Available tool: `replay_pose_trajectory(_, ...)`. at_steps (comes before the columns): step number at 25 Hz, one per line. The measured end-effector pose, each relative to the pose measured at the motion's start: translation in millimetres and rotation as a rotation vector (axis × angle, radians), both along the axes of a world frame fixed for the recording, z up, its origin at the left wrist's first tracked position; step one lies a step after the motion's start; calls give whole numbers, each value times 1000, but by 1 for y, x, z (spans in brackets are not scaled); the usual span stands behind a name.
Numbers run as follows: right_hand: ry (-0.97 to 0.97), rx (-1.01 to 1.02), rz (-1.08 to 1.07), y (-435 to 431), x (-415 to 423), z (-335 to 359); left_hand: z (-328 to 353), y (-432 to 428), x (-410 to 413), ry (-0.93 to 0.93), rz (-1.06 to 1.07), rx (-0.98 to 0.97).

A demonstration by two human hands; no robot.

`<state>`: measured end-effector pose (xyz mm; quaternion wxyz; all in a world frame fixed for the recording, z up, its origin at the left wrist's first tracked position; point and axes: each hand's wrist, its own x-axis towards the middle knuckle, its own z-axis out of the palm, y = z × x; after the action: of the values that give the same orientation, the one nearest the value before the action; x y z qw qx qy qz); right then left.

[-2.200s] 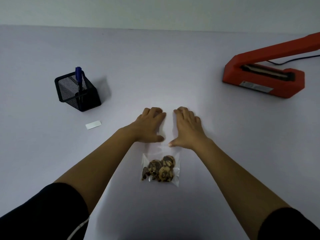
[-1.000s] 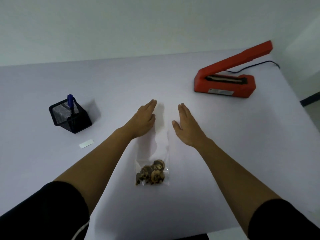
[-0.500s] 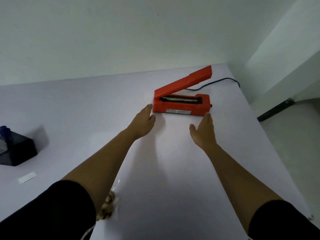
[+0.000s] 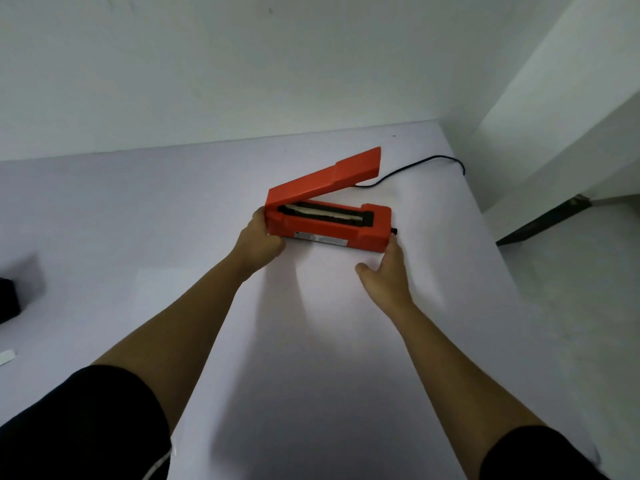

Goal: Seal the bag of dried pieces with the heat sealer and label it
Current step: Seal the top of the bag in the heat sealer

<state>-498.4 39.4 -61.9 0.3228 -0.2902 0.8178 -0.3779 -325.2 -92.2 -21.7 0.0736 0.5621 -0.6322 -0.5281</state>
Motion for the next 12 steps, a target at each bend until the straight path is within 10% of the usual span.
replay_pose_trajectory(12, -1, -7, -102, 79, 64, 0, -19, 54, 56, 8, -59, -26)
